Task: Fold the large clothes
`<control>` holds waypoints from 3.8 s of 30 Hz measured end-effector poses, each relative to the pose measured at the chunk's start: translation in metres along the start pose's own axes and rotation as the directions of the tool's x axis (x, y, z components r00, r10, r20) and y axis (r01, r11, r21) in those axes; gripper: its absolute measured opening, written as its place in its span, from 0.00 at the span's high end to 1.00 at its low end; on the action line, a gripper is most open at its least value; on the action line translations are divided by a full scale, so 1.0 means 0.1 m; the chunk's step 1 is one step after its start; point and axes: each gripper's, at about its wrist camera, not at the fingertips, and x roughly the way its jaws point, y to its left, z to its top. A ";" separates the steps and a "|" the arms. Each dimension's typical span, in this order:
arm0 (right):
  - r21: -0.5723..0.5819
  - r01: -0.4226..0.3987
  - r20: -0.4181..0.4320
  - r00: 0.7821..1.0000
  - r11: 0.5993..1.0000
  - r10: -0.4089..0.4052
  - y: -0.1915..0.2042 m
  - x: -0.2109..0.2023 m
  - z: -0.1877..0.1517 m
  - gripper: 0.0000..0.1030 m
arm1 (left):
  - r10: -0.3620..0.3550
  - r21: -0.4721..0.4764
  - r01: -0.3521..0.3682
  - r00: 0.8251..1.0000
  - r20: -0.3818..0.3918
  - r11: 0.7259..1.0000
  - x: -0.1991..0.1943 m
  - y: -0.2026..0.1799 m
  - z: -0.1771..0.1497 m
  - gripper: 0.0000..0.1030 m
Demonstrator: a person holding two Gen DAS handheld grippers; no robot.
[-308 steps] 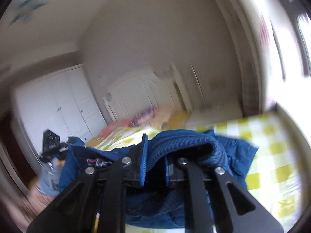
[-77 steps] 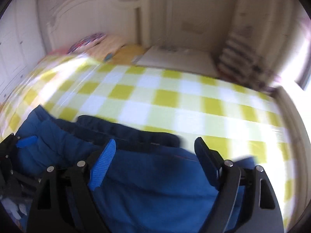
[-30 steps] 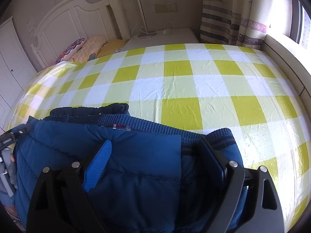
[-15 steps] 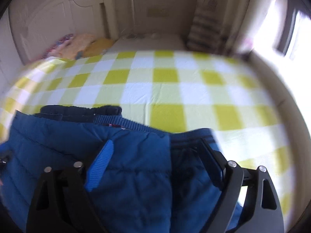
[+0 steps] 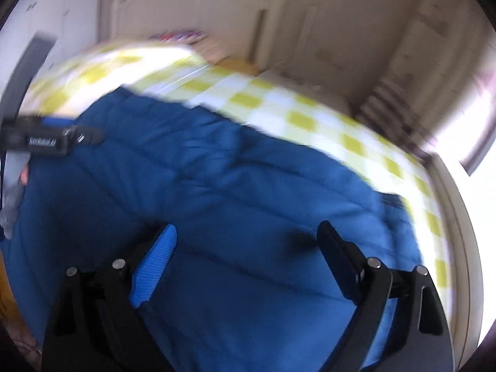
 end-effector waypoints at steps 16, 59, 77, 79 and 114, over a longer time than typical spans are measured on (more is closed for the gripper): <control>0.183 -0.022 0.112 0.994 0.983 0.001 -0.62 -0.62 -0.67 0.11 | 0.089 0.033 -0.096 0.983 0.162 0.995 -0.77 -0.44 -0.24 0.05; 0.022 -0.060 0.173 0.983 0.998 0.055 -0.06 -0.96 -1.30 0.03 | -0.008 0.188 -0.038 0.971 0.237 0.981 -1.14 -0.55 -1.36 0.04; 0.652 -0.367 0.381 0.915 0.663 0.132 -1.84 -1.29 -2.42 0.11 | 0.120 0.073 -0.135 0.976 0.182 0.988 -0.77 0.06 -1.28 0.04; 0.696 -0.435 0.426 0.891 0.571 0.160 -1.89 -1.30 -2.70 0.11 | 0.119 0.074 -0.135 0.976 0.184 0.988 -0.77 0.06 -1.29 0.04; 0.636 -0.459 0.326 0.889 0.621 0.323 -1.24 -1.07 -2.14 0.21 | 0.115 0.074 -0.133 0.971 0.211 0.988 -0.79 0.02 -1.36 0.04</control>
